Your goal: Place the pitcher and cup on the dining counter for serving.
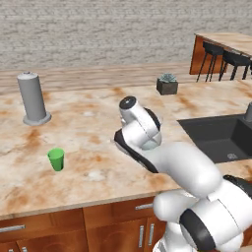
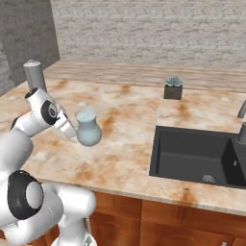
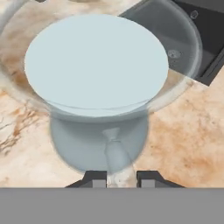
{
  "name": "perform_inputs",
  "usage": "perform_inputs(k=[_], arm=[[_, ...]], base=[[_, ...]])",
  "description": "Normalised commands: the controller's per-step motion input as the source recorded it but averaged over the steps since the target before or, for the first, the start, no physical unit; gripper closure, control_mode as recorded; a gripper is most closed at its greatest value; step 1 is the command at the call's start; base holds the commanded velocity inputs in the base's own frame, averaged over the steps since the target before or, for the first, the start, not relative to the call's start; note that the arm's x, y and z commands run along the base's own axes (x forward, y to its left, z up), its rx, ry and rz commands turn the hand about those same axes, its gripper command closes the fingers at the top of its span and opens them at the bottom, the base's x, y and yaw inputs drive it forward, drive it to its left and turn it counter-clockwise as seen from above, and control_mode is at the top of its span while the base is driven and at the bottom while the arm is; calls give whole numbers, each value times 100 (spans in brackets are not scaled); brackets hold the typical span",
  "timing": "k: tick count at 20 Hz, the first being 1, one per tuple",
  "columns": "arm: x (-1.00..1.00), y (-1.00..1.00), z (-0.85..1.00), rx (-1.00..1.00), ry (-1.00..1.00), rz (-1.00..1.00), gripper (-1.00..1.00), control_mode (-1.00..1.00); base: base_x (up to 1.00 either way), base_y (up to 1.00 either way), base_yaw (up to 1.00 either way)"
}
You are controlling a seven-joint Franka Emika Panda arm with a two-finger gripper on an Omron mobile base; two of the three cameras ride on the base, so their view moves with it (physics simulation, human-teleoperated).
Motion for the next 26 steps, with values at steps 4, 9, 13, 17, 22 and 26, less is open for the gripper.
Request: perform_inputs(k=[4, 9, 13, 17, 22, 26], arm=[[-43, -69, 76, -3, -23, 5, 100, -100], [-43, -78, 69, 0, -13, 8, 100, -100], [-65, -71, 32, 0, 0, 30, 100, -100], [-62, -30, 2, 0, 0, 19, 100, 100], [0, 0, 0, 0, 0, 0, 100, 100], [0, 0, 0, 0, 0, 0, 100, 100]], base=[[0, 0, 0], [0, 0, 0], [0, 0, 0], [-25, -7, 5], [-86, -76, 7], [-17, -100, -1]])
